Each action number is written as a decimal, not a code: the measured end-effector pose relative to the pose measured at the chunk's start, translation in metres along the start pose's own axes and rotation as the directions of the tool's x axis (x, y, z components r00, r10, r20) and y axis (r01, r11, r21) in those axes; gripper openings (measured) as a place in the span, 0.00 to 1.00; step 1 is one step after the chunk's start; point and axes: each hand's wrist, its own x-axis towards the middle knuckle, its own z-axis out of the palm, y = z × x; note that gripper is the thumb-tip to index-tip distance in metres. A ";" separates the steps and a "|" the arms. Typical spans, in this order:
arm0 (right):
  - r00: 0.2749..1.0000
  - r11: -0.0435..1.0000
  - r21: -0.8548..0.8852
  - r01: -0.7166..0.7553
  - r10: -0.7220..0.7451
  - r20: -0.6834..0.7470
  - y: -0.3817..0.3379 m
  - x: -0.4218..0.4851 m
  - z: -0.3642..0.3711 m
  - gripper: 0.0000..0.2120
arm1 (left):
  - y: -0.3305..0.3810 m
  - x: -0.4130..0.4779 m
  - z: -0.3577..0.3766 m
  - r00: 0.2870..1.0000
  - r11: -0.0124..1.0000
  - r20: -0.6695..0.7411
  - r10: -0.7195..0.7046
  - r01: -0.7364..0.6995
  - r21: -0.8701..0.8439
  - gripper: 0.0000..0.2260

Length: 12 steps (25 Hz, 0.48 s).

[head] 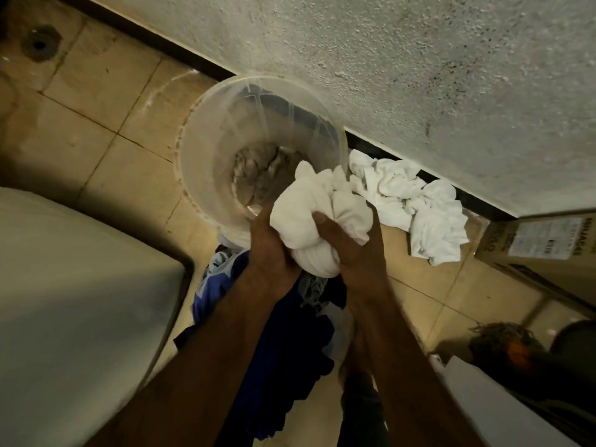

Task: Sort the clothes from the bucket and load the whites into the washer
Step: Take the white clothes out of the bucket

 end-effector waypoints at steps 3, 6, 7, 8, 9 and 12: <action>0.993 0.998 0.053 -0.029 0.035 -0.116 0.002 -0.006 -0.029 0.22 | -0.027 0.017 0.022 0.993 0.991 -0.112 -0.031 0.046 0.127 0.19; 0.936 0.988 0.129 -0.080 0.119 -0.331 0.001 0.002 -0.059 0.17 | -0.051 0.034 0.045 0.984 0.894 -0.173 -0.048 0.119 0.432 0.20; 0.906 0.984 0.149 -0.096 0.148 -0.396 0.000 0.006 -0.068 0.16 | -0.059 0.040 0.053 0.988 0.824 -0.157 -0.001 0.090 0.559 0.19; 0.875 0.978 0.175 -0.111 0.179 -0.449 -0.002 0.011 -0.078 0.16 | -0.065 0.044 0.064 0.990 0.760 -0.128 0.058 0.039 0.649 0.18; 0.848 0.970 0.206 -0.125 0.213 -0.486 -0.002 0.017 -0.088 0.14 | -0.070 0.047 0.074 0.987 0.727 -0.111 0.117 -0.009 0.687 0.15; 0.764 0.934 0.275 -0.226 0.345 -0.545 -0.003 0.042 -0.122 0.12 | -0.076 0.056 0.093 0.983 0.739 -0.106 0.152 -0.042 0.673 0.09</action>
